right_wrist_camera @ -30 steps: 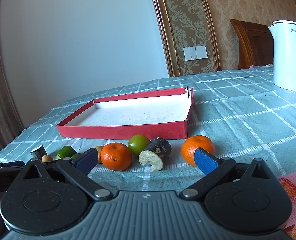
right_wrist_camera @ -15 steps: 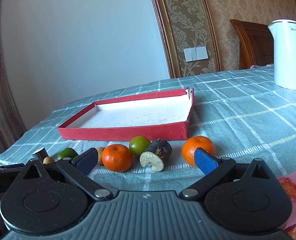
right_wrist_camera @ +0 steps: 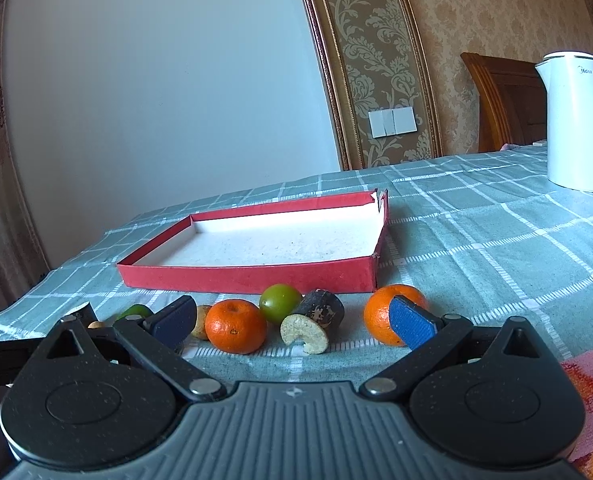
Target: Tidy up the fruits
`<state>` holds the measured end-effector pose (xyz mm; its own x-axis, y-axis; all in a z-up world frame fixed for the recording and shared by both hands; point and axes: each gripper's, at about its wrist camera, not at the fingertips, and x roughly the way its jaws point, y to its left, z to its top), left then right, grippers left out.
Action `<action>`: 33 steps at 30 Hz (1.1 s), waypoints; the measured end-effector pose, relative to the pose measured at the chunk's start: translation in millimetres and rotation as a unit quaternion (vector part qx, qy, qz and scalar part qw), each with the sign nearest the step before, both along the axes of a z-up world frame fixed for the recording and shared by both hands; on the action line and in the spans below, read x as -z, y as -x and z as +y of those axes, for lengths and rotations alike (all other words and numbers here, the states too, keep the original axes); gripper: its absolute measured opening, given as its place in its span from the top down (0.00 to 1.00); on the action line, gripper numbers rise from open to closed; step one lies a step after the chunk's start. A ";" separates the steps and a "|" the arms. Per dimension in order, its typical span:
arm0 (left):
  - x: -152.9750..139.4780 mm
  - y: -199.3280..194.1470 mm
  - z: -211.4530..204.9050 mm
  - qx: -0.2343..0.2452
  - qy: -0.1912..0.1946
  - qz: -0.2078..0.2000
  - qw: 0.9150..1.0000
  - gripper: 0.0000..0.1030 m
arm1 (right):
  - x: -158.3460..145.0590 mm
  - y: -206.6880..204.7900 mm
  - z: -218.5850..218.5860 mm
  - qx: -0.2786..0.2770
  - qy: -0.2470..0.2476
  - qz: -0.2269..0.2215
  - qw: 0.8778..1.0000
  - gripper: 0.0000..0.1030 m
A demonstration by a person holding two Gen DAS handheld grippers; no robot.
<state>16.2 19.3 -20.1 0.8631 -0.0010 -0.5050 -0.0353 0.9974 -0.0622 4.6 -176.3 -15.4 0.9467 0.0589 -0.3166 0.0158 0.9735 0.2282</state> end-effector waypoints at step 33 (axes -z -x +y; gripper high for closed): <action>-0.7 -3.9 -7.0 -0.005 -0.020 0.005 1.000 0.00 | 0.5 4.0 -6.0 -0.004 -0.021 -0.018 1.000 0.00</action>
<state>20.1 12.4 -19.4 0.8576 0.0276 -0.5137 -0.0449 0.9988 -0.0213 0.7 -182.3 -15.9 0.9572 0.0785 -0.2786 -0.0006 0.9631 0.2693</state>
